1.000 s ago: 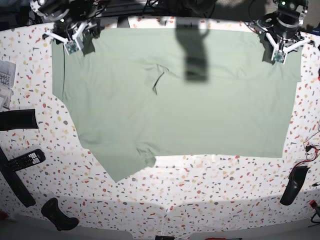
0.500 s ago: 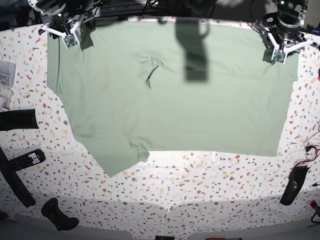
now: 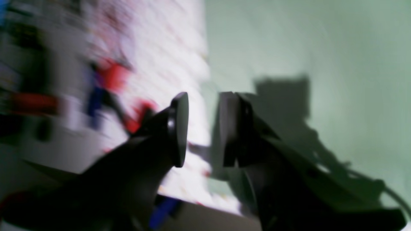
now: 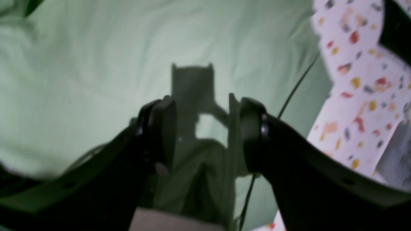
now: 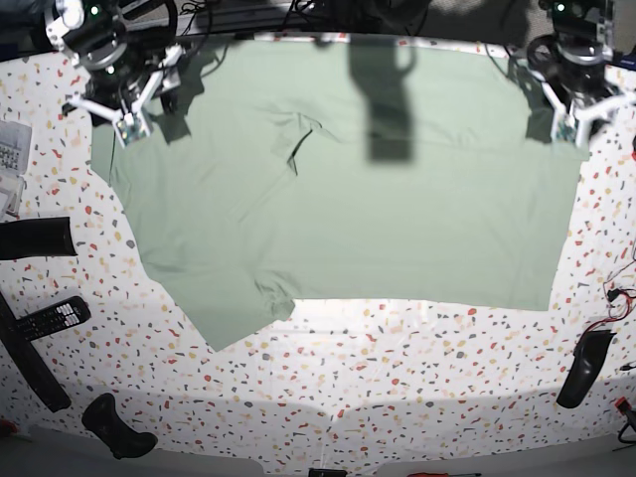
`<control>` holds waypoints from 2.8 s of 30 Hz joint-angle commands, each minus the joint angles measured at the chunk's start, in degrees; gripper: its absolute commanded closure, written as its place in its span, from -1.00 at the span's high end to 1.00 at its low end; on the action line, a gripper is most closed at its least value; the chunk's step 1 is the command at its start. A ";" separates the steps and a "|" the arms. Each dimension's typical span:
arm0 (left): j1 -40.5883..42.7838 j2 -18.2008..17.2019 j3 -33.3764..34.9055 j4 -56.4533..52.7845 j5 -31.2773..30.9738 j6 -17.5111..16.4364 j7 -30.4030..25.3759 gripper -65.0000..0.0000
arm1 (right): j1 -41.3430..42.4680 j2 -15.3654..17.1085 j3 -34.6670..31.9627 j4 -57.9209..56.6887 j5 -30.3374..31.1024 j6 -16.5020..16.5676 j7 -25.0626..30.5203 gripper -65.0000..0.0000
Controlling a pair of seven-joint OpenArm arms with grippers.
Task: Fold the T-shirt properly
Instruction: 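Move both grippers to the shirt's side edges and grasp them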
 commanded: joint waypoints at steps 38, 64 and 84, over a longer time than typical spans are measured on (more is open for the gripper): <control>-78.88 -0.44 -0.37 -94.97 -42.45 -36.87 -17.35 -0.30 | 12.20 0.46 0.31 1.07 14.10 -0.20 -13.09 0.36; -74.07 3.80 -0.37 -99.80 -42.40 -43.67 -18.21 -0.34 | 12.20 0.46 0.31 1.07 14.10 -0.15 -13.03 0.36; -74.07 3.52 -0.37 -99.82 -42.45 -43.65 -21.51 -1.00 | 22.40 -0.02 0.31 -2.34 13.40 -2.64 -1.31 0.36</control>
